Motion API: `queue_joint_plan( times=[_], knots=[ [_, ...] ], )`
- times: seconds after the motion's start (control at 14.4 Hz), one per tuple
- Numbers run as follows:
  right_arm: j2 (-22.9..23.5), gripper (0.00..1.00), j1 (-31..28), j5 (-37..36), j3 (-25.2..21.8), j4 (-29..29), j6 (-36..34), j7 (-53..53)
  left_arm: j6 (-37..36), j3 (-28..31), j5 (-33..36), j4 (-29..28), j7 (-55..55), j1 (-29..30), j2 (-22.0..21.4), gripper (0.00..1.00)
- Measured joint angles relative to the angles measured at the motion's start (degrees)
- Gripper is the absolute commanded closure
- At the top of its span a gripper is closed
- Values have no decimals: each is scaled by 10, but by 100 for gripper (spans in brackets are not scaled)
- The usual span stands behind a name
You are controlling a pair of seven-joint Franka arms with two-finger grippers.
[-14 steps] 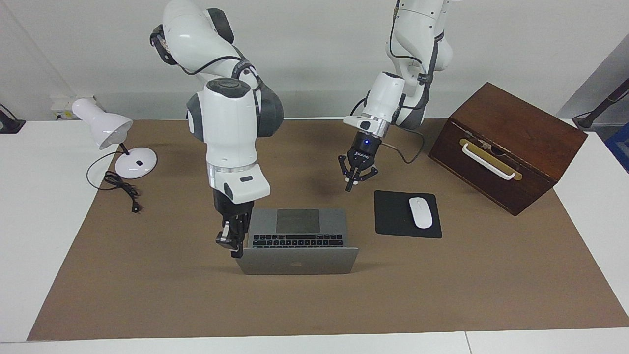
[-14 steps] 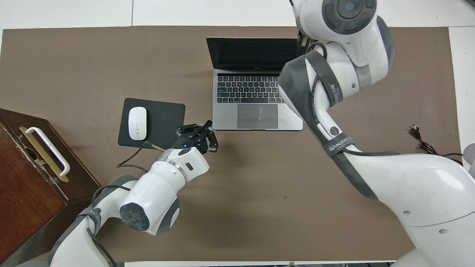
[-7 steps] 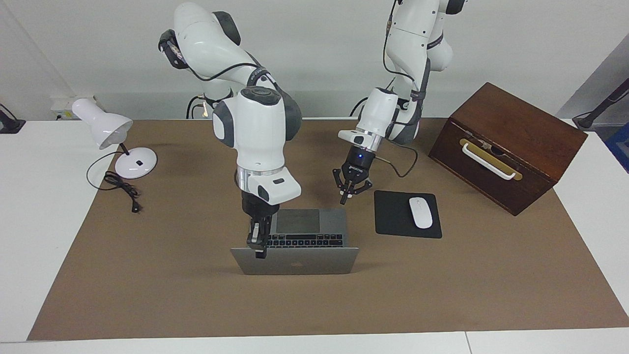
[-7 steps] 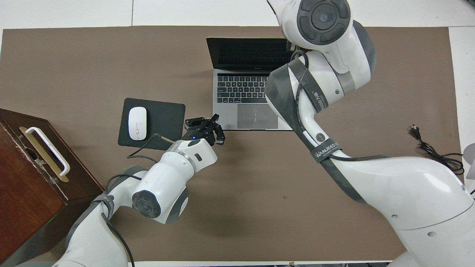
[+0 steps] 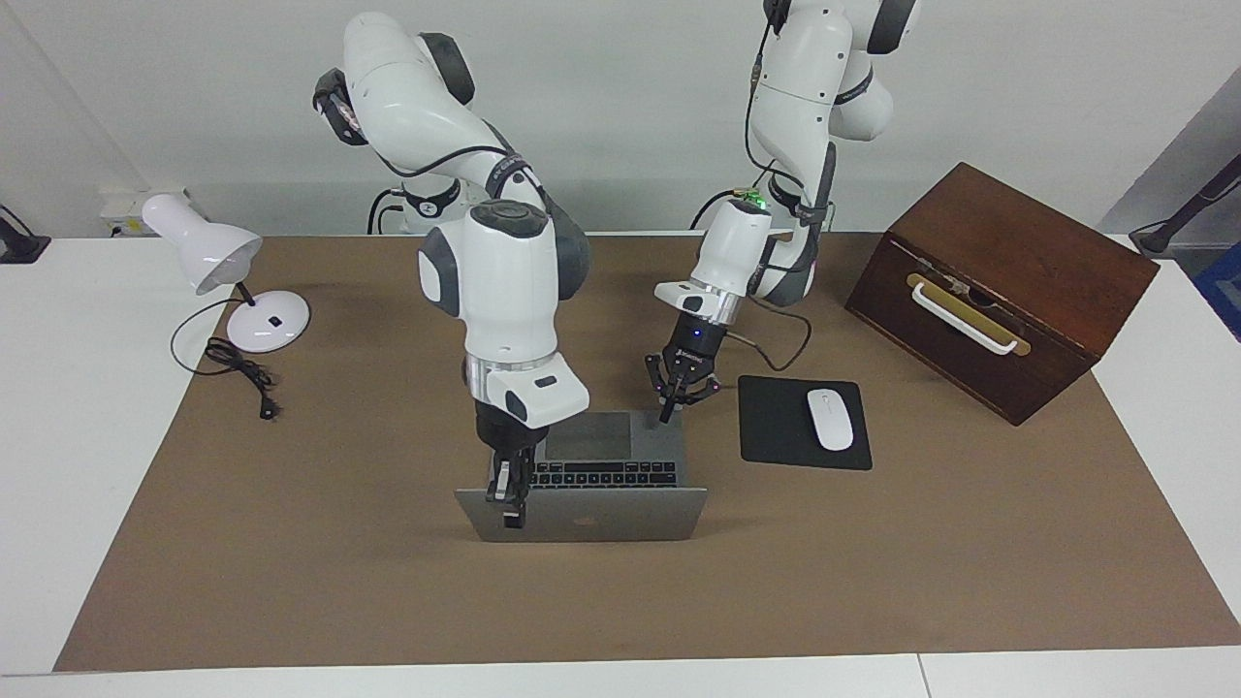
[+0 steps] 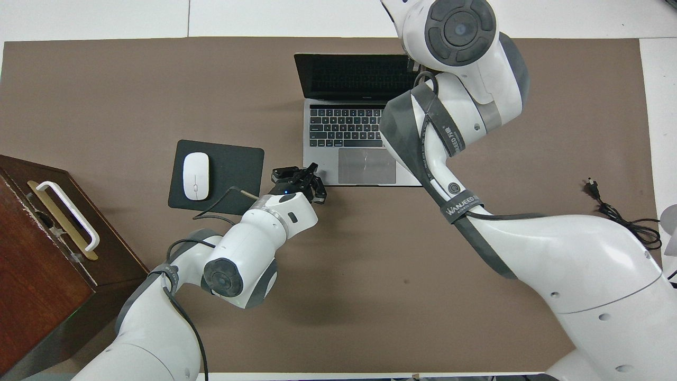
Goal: Close laptop with both arms
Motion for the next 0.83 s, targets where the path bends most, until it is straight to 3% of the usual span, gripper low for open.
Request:
queue_joint_plan(
  times=[0.83],
  knots=[
    [3, 100, 2, 0, 0, 0, 9, 0, 0, 7, 22, 0, 23, 2, 18, 100]
  ],
)
